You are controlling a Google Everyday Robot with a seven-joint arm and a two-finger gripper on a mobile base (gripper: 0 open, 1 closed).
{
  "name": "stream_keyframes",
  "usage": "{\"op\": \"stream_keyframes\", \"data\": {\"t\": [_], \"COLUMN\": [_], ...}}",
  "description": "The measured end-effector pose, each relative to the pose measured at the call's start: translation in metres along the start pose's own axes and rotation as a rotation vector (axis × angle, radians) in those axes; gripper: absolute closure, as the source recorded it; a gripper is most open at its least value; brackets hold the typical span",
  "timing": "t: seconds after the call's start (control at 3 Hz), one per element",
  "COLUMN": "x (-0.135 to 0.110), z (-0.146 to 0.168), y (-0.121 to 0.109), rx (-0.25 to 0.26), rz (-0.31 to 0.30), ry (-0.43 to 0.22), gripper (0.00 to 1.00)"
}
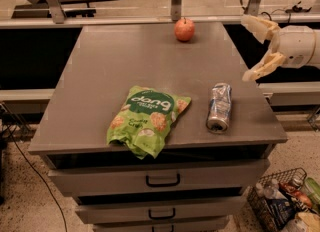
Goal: Place redbull can upright
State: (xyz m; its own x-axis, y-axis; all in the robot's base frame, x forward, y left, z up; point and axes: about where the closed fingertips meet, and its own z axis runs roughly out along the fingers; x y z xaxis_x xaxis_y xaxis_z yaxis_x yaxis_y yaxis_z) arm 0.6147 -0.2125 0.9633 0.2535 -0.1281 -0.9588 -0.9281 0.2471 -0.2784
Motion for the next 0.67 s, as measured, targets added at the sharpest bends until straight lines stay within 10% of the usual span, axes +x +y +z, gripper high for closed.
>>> {"op": "stream_keyframes", "data": {"t": [0.67], "x": [-0.022], "z": [-0.004], "y": [0.044], "rx": [-0.246], "rz": [-0.343], "ry": [0.328], "gripper": [0.00]}}
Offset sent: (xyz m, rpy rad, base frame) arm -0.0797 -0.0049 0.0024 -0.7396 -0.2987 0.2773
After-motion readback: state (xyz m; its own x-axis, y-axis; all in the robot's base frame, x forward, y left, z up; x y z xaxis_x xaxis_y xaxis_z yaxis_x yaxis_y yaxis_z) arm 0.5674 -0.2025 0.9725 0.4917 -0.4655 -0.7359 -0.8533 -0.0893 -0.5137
